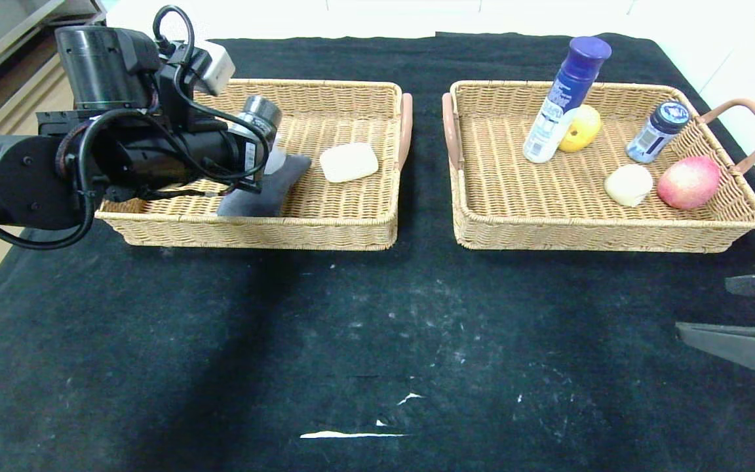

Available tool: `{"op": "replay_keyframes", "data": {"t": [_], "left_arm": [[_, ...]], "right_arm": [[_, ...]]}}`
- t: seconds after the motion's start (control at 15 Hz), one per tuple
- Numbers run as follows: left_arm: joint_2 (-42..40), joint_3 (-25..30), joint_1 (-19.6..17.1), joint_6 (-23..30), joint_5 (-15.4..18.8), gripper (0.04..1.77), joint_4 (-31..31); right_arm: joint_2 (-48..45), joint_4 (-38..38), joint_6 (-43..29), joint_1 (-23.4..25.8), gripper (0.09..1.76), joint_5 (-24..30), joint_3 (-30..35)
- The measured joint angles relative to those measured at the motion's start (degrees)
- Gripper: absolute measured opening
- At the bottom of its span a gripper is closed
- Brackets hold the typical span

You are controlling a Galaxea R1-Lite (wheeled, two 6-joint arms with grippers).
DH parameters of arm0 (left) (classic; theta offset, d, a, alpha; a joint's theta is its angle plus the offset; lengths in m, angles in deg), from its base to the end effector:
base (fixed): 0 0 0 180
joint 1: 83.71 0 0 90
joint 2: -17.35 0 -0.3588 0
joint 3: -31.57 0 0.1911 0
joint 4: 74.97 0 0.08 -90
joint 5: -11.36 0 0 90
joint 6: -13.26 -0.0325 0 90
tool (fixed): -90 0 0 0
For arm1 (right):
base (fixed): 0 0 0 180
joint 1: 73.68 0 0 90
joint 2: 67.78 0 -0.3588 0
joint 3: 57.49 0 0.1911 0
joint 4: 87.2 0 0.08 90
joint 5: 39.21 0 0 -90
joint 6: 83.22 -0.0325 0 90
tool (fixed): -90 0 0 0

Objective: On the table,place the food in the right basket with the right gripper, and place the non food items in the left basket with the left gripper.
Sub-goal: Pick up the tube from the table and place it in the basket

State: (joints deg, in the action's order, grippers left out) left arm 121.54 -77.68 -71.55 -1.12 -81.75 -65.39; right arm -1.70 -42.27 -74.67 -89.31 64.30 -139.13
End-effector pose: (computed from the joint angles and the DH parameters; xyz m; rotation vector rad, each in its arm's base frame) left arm 0.3820 -0.0805 0.3558 0.2608 0.0581 -0.1669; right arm 0.1288 0.0439 0.3245 -0.1523 0.4800 0.5351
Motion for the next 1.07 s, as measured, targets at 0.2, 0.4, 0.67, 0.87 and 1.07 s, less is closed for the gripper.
{"op": "replay_keyframes", "data": {"t": [0.2,0.4,0.67,0.87,1.07], "left_arm": [[0.1,-0.1,0.1,0.0,0.4,1.04,0.1],[0.2,0.2,0.0,0.1,0.4,1.26,0.1],[0.2,0.4,0.0,0.0,0.4,1.44,-0.1],[0.1,0.5,0.0,0.1,0.3,1.52,-0.3],[-0.3,0.2,0.1,0.1,0.2,1.58,-0.3]], "right_arm": [[0.0,0.0,0.0,0.0,1.71,0.0,0.0],[0.0,0.0,0.0,0.0,1.71,0.0,0.0],[0.0,-0.1,0.0,0.0,1.71,0.0,0.0],[-0.1,0.0,0.0,0.0,1.71,0.0,-0.1],[-0.1,-0.1,0.0,0.0,1.71,0.0,-0.1]]}}
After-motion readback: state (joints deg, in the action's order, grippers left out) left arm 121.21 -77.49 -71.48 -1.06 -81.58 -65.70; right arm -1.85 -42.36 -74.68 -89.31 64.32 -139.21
